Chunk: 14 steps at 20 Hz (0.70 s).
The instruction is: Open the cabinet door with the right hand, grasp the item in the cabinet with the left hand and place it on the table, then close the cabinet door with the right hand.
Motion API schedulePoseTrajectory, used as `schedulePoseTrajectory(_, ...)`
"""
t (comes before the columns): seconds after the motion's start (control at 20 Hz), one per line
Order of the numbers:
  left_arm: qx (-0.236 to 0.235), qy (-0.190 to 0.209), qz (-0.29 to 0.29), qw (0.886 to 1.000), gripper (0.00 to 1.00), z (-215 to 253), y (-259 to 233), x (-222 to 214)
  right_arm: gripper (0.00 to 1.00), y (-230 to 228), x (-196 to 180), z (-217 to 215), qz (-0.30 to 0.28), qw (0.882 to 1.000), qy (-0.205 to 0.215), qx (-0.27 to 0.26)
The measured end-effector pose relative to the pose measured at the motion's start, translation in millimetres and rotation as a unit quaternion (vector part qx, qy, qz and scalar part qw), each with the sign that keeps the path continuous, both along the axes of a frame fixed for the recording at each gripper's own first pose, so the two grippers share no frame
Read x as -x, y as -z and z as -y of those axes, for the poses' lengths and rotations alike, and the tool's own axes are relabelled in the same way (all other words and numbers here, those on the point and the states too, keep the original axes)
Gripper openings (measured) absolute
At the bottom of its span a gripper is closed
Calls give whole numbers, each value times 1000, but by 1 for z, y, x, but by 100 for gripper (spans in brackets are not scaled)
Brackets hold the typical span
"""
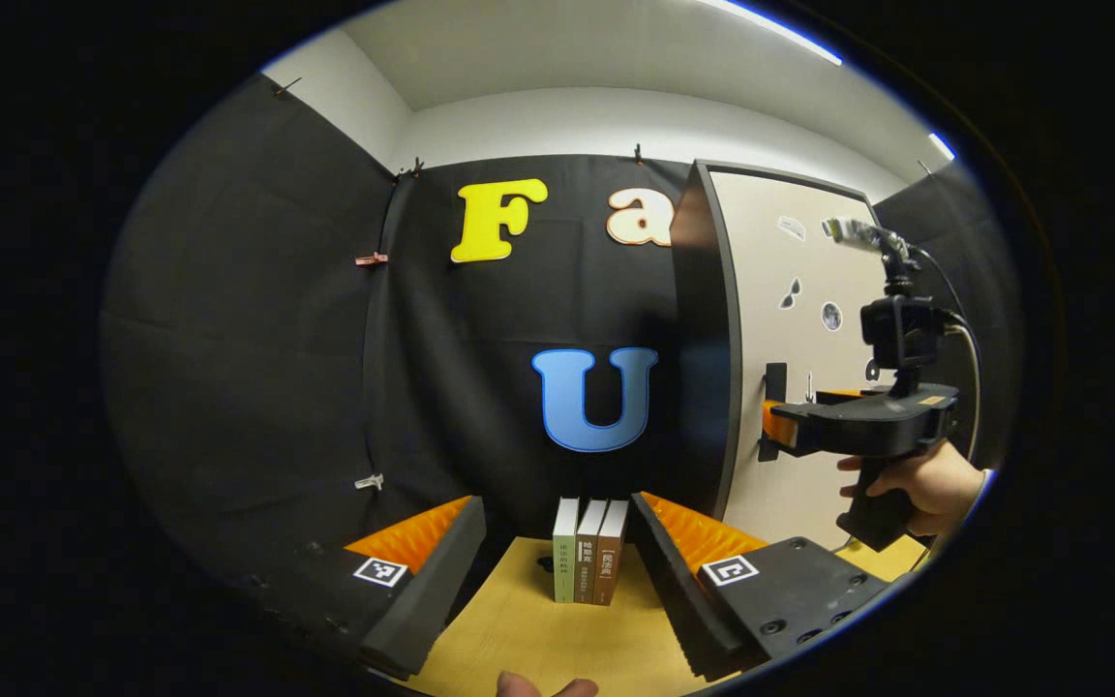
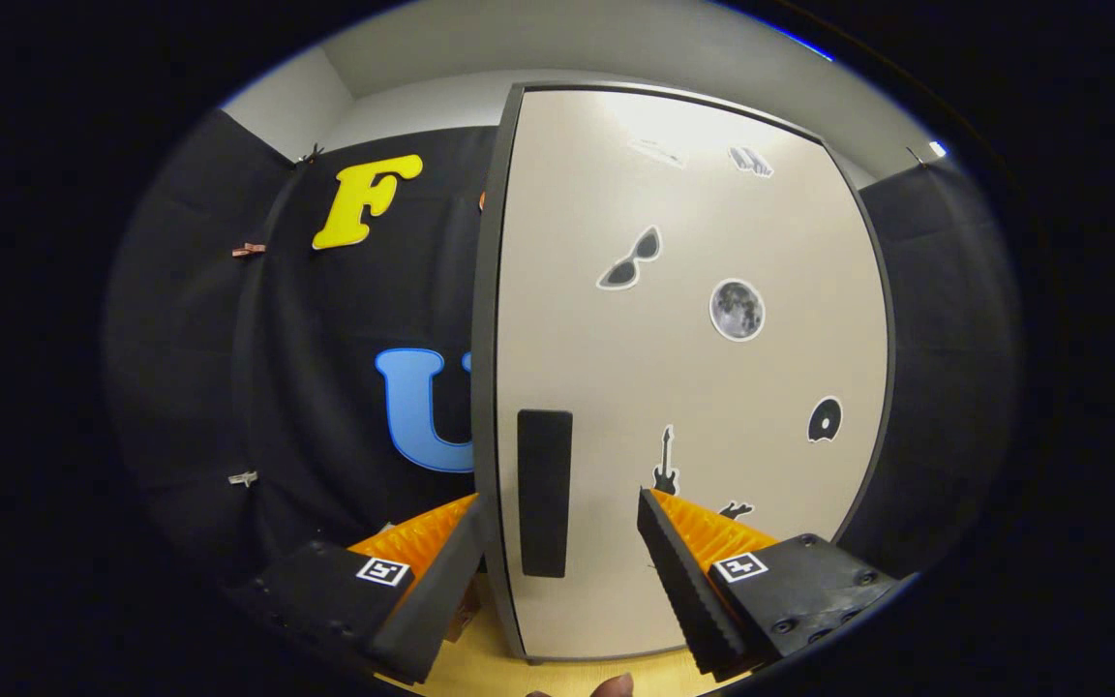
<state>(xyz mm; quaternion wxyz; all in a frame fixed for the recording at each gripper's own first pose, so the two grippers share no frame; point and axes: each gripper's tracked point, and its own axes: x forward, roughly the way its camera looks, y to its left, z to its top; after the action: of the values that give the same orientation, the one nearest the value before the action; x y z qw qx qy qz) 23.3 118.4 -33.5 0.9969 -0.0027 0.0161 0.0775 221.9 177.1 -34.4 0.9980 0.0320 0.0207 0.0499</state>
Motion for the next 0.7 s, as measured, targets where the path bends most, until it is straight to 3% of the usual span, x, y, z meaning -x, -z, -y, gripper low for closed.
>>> schedulePoseTrajectory(0.25,5,-9,-6,1000,95,-5,7,2,95,12,-23,-11,-7,1000,2,-6)
schedulePoseTrajectory(0.3,6,-9,-8,1000,95,-5,8,4,77,15,-29,-12,-8,1000,2,-9)
schedulePoseTrajectory(0.35,7,-10,-8,1000,95,-5,8,6,72,16,-30,-15,-9,1000,-3,-11)
schedulePoseTrajectory(0.4,7,-10,-9,1000,95,-5,8,7,49,21,-34,-17,-17,1000,-5,-15)
schedulePoseTrajectory(0.45,7,-11,-10,1000,95,-4,9,9,41,19,-33,-17,-14,1000,-4,-24)
schedulePoseTrajectory(0.55,3,-11,-15,1000,95,-1,11,14,39,19,-30,-17,-23,999,-3,-31)
schedulePoseTrajectory(0.6,2,-12,-16,1000,95,0,11,17,27,22,-32,-17,-34,999,-6,-25)
schedulePoseTrajectory(0.7,5,-10,-15,1000,95,4,9,22,21,22,-29,-16,-42,999,-13,-13)
